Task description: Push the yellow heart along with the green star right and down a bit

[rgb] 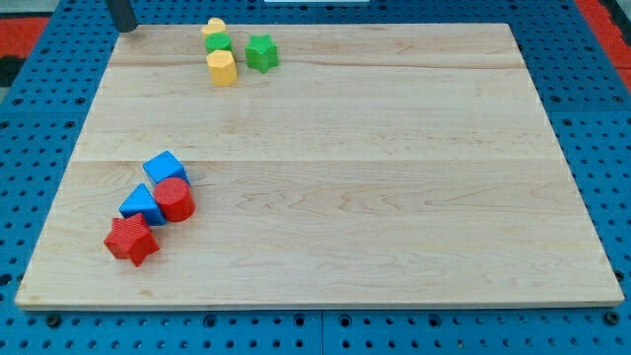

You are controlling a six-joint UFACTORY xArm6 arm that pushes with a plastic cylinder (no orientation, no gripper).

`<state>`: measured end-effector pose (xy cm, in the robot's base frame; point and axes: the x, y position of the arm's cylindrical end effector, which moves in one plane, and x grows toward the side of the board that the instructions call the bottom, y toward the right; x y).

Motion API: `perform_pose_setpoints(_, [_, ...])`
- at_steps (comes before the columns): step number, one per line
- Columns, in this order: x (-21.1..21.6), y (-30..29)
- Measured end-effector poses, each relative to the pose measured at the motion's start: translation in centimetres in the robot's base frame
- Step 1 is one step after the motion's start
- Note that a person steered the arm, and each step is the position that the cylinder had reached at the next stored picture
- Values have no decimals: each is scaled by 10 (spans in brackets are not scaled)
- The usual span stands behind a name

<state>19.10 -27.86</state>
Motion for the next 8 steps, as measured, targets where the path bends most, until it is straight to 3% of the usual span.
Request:
perform_pose_setpoints(1, [1,26])
perform_pose_setpoints(2, [0,118])
perform_pose_setpoints(3, [0,163])
perform_pose_setpoints(8, [4,183])
